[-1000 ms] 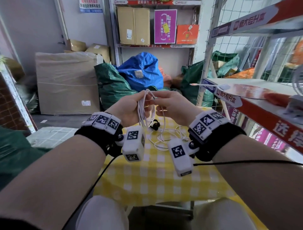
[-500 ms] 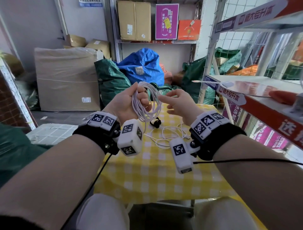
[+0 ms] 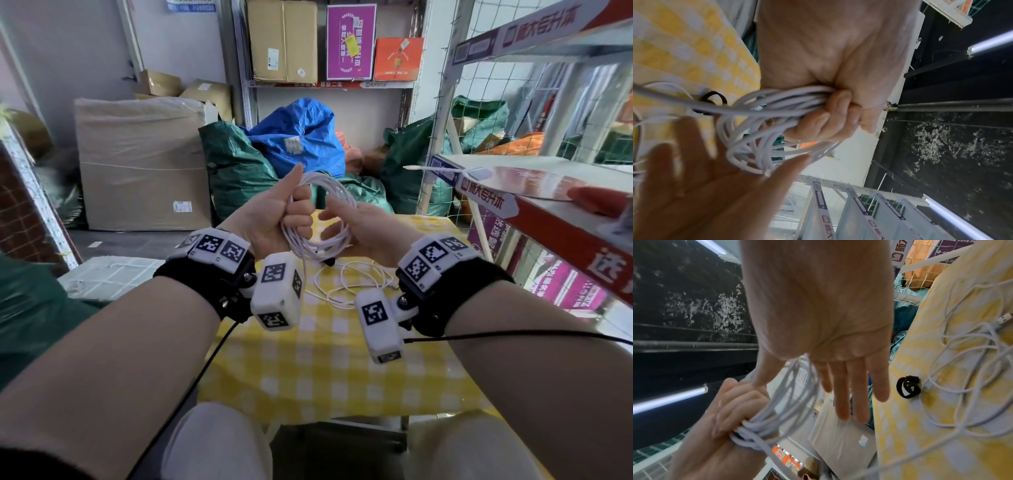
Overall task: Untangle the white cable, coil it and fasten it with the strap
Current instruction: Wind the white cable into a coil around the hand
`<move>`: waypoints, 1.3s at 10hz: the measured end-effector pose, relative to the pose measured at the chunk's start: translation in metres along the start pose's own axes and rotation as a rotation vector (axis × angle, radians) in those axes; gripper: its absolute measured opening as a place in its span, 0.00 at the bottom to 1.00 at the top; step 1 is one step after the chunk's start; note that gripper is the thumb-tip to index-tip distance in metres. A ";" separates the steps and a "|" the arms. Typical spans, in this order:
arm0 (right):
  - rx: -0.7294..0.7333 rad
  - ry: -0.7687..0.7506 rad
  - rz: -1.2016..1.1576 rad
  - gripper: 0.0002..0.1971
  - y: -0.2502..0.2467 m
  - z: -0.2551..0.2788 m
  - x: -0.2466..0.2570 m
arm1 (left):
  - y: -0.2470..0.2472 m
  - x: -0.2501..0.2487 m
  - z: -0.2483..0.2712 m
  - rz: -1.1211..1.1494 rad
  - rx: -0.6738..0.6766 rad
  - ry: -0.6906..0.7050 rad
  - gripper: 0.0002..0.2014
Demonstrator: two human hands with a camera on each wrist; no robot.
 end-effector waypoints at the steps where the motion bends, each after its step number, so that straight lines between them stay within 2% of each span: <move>1: 0.246 0.167 0.212 0.29 0.007 0.004 -0.009 | -0.007 -0.010 -0.002 0.042 -0.012 0.074 0.23; 2: 0.496 0.258 0.445 0.27 0.014 0.011 -0.020 | -0.016 -0.022 0.000 0.073 -0.006 0.121 0.28; 3: 0.594 0.285 0.551 0.22 0.013 0.014 -0.027 | -0.028 -0.033 0.006 0.065 0.002 0.157 0.30; 4: 0.518 0.301 0.415 0.20 0.005 0.009 -0.035 | -0.045 -0.042 0.013 0.038 0.003 0.157 0.30; 6: 0.272 0.365 0.501 0.23 -0.026 0.001 -0.041 | -0.070 -0.047 0.030 -0.018 -0.085 0.110 0.26; 7: 0.134 0.411 0.682 0.21 -0.037 -0.002 -0.047 | -0.085 -0.040 0.035 0.187 0.141 -0.072 0.27; 8: 0.030 0.446 0.750 0.19 -0.046 -0.004 -0.052 | -0.104 -0.042 0.049 0.126 0.157 -0.101 0.29; 9: -0.080 0.462 0.775 0.18 -0.051 -0.004 -0.052 | -0.109 -0.037 0.057 0.179 0.213 -0.113 0.29; 10: -0.150 0.430 0.859 0.19 -0.046 -0.006 -0.047 | -0.110 -0.040 0.055 0.145 0.169 -0.077 0.27; 11: -0.250 0.383 0.853 0.20 -0.039 -0.008 -0.040 | -0.089 -0.033 0.053 0.072 0.029 -0.068 0.17; 12: -0.245 0.335 0.713 0.20 -0.030 -0.016 -0.035 | -0.080 -0.022 0.049 -0.084 0.072 -0.132 0.16; 13: -0.268 0.314 0.150 0.18 -0.007 -0.016 -0.022 | -0.073 -0.010 0.039 -0.130 -0.016 -0.141 0.12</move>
Point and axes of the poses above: each hand's wrist, its own z-axis away from the middle knuckle, its own y-axis out of the palm, x = y × z, the point moved 2 cm from there along -z, towards the middle knuckle, and after that the axes turned 5 degrees about x, right-handed, at the moved point
